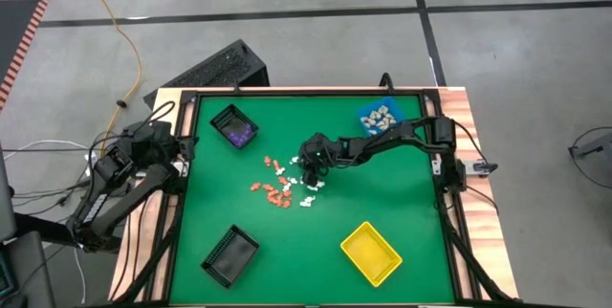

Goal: Sort Halloween decoration
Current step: Put the purple spider toy into the top black basket

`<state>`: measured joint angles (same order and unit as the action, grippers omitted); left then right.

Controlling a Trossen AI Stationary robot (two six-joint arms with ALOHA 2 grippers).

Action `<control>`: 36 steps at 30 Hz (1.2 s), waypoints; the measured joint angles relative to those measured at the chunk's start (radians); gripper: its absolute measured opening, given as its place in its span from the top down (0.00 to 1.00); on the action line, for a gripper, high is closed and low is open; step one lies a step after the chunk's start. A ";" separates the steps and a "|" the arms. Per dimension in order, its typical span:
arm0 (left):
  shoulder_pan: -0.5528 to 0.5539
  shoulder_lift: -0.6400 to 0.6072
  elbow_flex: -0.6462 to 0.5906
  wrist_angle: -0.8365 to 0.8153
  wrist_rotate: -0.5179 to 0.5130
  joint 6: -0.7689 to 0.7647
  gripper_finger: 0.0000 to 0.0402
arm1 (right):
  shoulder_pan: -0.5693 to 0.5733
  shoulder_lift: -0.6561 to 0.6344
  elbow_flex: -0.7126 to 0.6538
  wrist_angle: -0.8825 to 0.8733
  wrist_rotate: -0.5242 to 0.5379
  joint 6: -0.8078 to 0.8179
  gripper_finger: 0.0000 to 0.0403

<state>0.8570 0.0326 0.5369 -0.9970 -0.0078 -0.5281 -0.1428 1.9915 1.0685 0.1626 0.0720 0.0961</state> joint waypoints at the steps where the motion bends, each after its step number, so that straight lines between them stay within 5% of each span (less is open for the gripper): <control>1: 0.000 0.000 0.000 0.000 0.000 0.000 0.64 | 0.001 0.000 0.004 -0.006 -0.003 0.009 0.79; 5: 0.000 0.000 0.000 0.000 0.000 0.000 0.64 | 0.011 0.001 0.031 -0.032 -0.007 0.013 0.92; 23: 0.000 0.000 0.000 0.000 0.000 0.000 0.64 | 0.039 0.008 0.380 -0.297 -0.022 -0.121 0.93; 29: 0.000 0.000 0.000 0.000 0.000 0.000 0.64 | 0.004 0.031 0.489 -0.167 -0.023 -0.172 0.93; 36: 0.000 0.000 0.000 0.000 -0.005 0.007 0.64 | -0.063 0.146 0.619 0.018 -0.022 -0.053 0.93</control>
<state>0.8570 0.0326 0.5369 -0.9966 -0.0128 -0.5207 -0.2055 2.1379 1.6872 0.1809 0.0498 0.0430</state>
